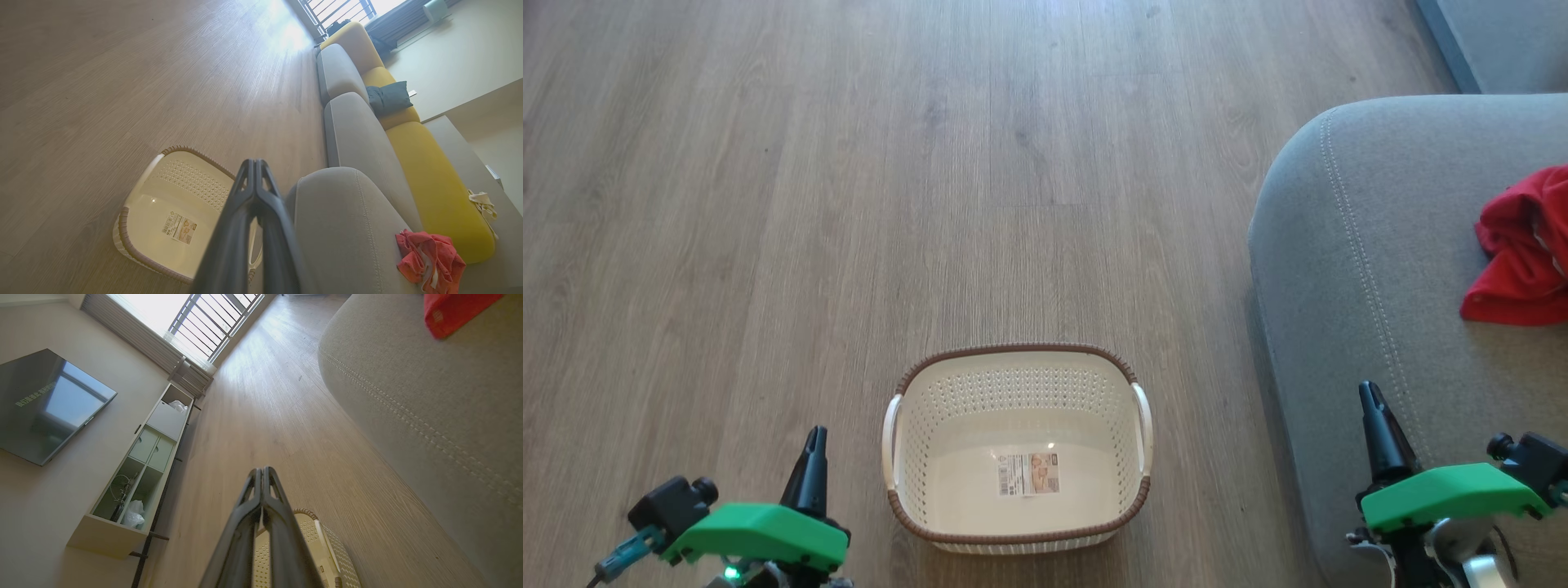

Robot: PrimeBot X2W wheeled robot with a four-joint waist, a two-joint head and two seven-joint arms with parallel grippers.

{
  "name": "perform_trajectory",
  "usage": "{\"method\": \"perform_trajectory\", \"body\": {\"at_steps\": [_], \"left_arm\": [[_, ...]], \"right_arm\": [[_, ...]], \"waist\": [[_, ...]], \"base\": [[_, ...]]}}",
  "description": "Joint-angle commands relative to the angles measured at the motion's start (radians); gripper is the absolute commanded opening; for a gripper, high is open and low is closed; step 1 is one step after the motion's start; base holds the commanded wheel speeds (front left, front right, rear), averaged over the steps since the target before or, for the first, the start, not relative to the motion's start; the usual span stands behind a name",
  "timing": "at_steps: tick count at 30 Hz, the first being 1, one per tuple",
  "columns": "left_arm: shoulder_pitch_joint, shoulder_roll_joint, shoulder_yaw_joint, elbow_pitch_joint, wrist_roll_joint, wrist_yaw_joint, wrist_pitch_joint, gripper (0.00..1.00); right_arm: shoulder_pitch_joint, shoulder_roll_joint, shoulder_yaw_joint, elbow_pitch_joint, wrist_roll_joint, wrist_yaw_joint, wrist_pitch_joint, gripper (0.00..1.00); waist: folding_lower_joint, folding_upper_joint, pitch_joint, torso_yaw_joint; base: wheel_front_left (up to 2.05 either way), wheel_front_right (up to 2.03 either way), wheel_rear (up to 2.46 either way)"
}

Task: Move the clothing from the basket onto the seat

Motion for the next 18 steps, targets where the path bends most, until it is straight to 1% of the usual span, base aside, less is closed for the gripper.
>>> {"method": "perform_trajectory", "body": {"at_steps": [1,18], "left_arm": [[-0.051,0.012,0.024,-0.028,-0.027,-0.008,0.007,0.0],[-0.076,0.013,0.064,-0.018,-0.213,-0.043,0.056,0.0]], "right_arm": [[-0.048,-0.003,0.001,-0.032,0.029,0.0,0.006,0.0],[-0.066,0.002,-0.021,-0.032,0.221,0.0,0.056,0.0]], "waist": [[-0.0001,0.0,0.0,0.0],[-0.0001,0.0,-0.003,-0.003]], "base": [[0.0,0.0,0.0],[0.0,0.0,0.0]]}}
